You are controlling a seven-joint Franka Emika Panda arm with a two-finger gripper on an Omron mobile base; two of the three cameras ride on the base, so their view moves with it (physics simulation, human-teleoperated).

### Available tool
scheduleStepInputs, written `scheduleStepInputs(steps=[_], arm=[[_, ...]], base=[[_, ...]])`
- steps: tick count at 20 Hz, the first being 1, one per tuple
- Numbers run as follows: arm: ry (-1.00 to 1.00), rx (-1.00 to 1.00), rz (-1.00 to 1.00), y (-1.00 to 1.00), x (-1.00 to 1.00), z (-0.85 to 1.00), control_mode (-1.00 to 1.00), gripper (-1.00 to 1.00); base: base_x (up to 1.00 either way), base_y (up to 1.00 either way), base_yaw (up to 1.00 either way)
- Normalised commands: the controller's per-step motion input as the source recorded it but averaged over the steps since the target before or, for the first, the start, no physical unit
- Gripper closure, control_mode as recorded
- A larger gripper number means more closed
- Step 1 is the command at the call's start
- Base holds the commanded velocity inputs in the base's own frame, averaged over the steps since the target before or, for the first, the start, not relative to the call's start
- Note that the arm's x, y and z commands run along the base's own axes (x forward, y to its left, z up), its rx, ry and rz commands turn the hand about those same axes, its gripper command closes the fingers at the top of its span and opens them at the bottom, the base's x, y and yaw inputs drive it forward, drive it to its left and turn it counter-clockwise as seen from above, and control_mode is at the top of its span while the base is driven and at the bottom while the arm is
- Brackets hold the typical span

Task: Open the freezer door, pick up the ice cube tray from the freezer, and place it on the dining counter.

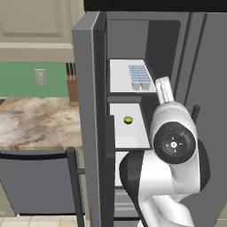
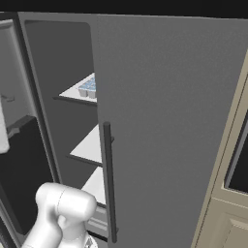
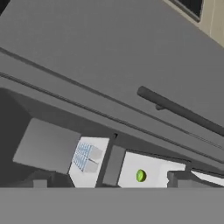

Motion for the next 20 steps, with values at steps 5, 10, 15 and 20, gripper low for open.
scheduleStepInputs(steps=[5, 10, 15, 20], arm=[[-0.02, 0.17, -0.09, -0.04, 0.21, 0.14, -1.00, -1.00], [0.00, 0.13, 0.00, -0.11, 0.36, 0.15, -1.00, -1.00], [-0.01, 0.08, 0.00, -0.11, 0.40, 0.00, -1.00, -1.00], [-0.03, 0.05, 0.00, -0.17, 0.34, -0.01, -1.00, -1.00]], base=[[0.00, 0.00, 0.00], [0.00, 0.00, 0.00], [0.00, 0.00, 0.00], [0.00, 0.00, 0.00]])
